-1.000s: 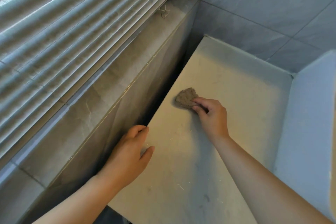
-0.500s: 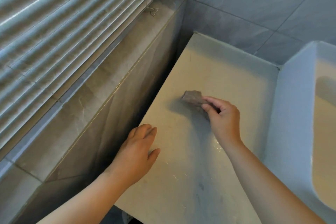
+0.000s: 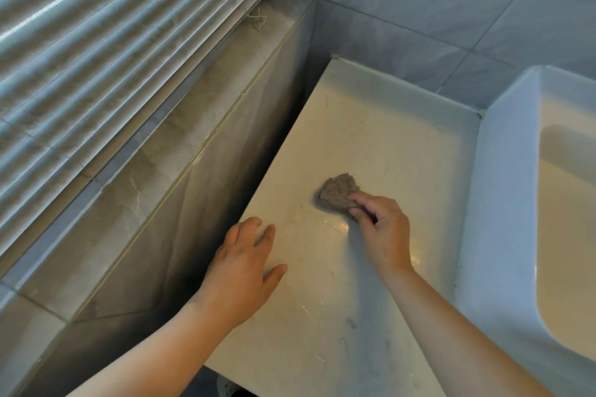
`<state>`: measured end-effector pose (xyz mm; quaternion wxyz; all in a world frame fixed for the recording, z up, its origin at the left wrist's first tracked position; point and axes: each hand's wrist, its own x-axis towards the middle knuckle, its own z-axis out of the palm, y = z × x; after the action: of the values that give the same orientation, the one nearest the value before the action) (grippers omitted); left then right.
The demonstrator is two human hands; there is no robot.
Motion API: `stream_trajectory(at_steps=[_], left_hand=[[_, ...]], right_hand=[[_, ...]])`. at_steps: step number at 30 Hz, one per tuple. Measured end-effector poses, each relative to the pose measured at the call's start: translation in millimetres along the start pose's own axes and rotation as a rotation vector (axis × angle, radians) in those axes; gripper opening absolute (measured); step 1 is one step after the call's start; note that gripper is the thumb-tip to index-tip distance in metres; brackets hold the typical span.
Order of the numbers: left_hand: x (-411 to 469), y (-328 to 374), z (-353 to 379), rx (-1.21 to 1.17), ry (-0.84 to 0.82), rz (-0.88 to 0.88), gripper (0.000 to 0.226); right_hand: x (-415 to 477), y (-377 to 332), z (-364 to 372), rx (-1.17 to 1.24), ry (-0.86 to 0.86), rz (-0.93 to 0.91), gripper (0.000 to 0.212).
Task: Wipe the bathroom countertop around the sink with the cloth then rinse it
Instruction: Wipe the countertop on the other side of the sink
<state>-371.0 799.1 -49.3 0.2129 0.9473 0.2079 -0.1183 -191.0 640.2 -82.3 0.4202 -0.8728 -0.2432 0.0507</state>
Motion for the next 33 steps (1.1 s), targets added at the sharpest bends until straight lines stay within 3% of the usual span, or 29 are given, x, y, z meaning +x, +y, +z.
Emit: stream_trajectory(at_steps=[6, 9, 13, 18, 24, 30, 33], left_hand=[[4.9, 5.4, -4.8, -0.003, -0.011, -0.02, 0.068], [2.9, 3.5, -3.8, 0.013, -0.019, -0.012, 0.068], [3.1, 3.6, -1.1, 0.01, -0.02, -0.018, 0.07], [1.4, 2.3, 2.1, 0.025, -0.011, -0.013, 0.07], [1.8, 3.4, 4.3, 0.052, 0.012, 0.002, 0.07], [2.6, 4.8, 5.6, 0.07, 0.052, 0.053, 0.068], [2.3, 4.3, 5.9, 0.09, 0.064, 0.071, 0.069]], right_hand=[[-41.7, -7.3, 2.8, 0.047, -0.045, 0.004, 0.028], [-50.2, -11.6, -2.7, 0.139, -0.09, 0.115, 0.028], [-34.7, -14.7, -26.0, 0.222, 0.071, 0.17, 0.024], [3.6, 9.9, -57.4, 0.073, 0.219, 0.17, 0.022], [-18.2, 26.1, -41.3, -0.065, 0.147, 0.154, 0.022], [-76.6, 14.7, -26.6, -0.061, 0.054, 0.071, 0.028], [-98.7, 3.7, -27.2, 0.0, 0.017, 0.116, 0.03]])
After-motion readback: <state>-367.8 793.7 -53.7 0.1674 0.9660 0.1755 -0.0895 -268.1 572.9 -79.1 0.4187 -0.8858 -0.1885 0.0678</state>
